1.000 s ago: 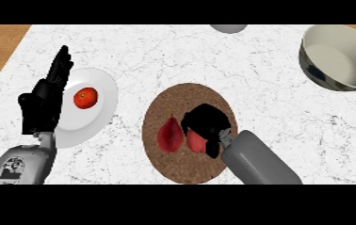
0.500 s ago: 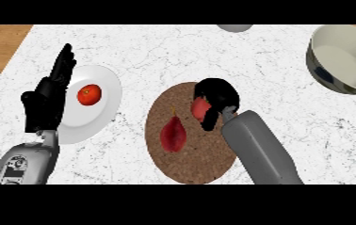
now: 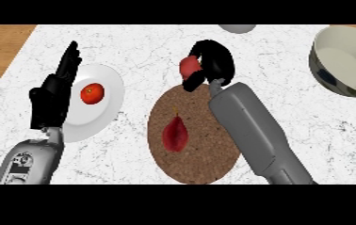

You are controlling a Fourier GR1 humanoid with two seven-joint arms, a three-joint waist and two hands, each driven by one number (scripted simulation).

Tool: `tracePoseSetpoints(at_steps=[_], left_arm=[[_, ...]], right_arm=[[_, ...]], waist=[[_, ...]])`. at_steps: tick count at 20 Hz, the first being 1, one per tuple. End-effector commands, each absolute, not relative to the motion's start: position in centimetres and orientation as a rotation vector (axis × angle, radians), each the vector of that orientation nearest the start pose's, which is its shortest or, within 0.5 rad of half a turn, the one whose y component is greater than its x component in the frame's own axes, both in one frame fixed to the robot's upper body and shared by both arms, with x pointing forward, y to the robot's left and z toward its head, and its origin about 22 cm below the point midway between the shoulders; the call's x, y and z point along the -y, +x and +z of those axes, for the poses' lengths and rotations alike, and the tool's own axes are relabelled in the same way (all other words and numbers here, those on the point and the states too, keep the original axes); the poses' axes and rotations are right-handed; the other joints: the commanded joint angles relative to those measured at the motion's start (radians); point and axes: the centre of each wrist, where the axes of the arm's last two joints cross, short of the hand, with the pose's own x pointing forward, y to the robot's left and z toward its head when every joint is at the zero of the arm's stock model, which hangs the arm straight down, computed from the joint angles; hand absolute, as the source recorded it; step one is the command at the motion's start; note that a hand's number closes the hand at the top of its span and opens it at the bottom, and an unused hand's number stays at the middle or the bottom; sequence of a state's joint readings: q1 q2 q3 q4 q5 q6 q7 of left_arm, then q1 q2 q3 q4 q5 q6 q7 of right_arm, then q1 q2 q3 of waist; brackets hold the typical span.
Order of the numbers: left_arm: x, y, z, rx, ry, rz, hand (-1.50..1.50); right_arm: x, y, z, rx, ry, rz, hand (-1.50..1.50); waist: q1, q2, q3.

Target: Pick the bell pepper from the placemat and place it in the bowl

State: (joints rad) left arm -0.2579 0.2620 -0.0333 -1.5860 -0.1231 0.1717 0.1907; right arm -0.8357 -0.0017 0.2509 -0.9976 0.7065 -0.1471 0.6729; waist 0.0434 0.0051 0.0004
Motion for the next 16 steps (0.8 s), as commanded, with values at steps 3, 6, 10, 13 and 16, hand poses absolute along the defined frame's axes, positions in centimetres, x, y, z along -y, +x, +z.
tracePoseSetpoints(at_steps=[3, 6, 10, 13, 16], left_arm=[[-26.4, 29.2, 6.7, 1.630, 0.367, -0.176, 0.00], [-26.9, 28.4, 6.8, 1.626, 0.391, -0.183, 0.00], [-26.9, 28.8, 7.7, 1.646, 0.381, -0.163, 0.00], [-26.8, 28.4, 6.9, 1.631, 0.414, -0.159, 0.00], [-27.0, 29.1, 8.1, 1.652, 0.407, -0.168, 0.00]], right_arm=[[5.1, 37.8, 14.1, 1.452, -0.830, 0.404, 1.50], [5.1, 37.6, 15.2, 1.422, -0.933, 0.311, 1.50], [8.7, 39.1, 16.0, 1.351, -1.078, 0.273, 1.50], [12.5, 39.4, 15.4, 1.365, -1.109, 0.175, 1.50], [15.9, 40.0, 15.2, 1.368, -1.117, 0.097, 1.50]], waist=[[-0.034, -0.006, -0.001], [-0.043, -0.010, -0.001], [-0.042, -0.008, -0.001], [-0.045, -0.006, 0.000], [-0.041, -0.004, 0.000]])
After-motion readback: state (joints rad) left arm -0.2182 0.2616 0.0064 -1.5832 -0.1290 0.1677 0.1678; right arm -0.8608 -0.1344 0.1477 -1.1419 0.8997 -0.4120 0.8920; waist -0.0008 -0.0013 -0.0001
